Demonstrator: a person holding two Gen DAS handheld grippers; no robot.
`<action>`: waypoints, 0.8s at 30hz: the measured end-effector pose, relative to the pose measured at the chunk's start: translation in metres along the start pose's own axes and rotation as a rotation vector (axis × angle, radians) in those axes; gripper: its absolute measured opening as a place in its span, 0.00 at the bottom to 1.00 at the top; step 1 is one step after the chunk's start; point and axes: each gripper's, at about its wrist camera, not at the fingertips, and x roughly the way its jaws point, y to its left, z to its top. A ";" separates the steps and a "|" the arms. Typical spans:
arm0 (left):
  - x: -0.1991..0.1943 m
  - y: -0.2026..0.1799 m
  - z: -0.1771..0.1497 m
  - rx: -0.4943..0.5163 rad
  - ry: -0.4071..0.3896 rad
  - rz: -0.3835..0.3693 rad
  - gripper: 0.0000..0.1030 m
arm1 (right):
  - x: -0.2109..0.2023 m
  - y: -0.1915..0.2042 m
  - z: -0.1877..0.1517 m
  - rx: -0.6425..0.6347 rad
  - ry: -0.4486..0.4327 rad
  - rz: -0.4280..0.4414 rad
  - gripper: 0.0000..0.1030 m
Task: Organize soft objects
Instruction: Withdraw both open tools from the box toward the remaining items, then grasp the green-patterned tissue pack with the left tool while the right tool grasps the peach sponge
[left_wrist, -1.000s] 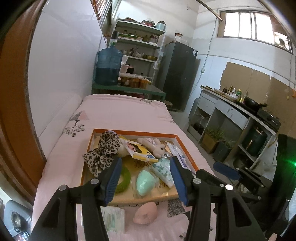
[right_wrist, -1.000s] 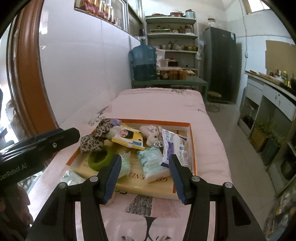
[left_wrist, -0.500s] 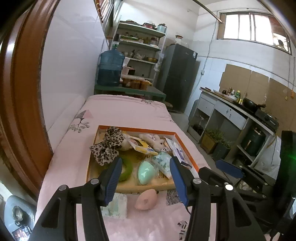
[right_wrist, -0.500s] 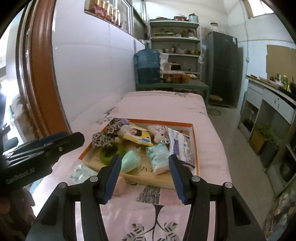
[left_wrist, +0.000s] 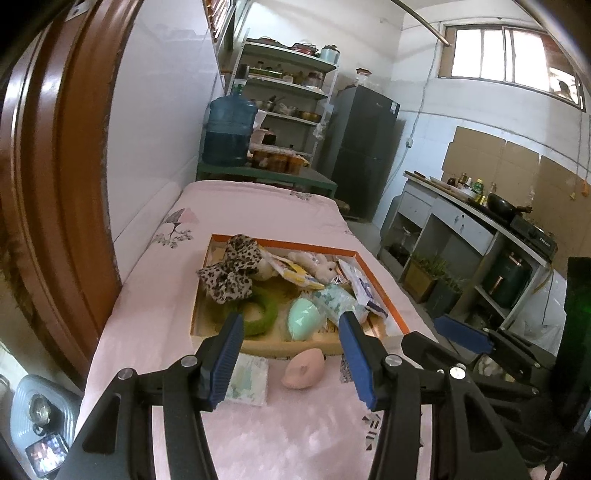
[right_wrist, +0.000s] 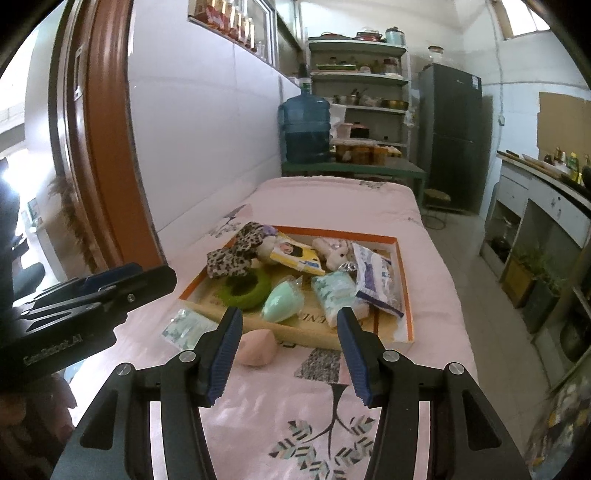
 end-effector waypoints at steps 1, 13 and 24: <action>-0.002 0.001 -0.002 -0.002 0.000 0.002 0.52 | -0.001 0.002 -0.001 -0.001 0.001 0.003 0.53; -0.011 0.024 -0.018 -0.053 0.014 0.015 0.52 | 0.003 0.014 -0.015 -0.002 0.033 0.020 0.53; -0.002 0.041 -0.035 -0.081 0.056 0.028 0.52 | 0.022 0.018 -0.029 0.014 0.091 0.044 0.53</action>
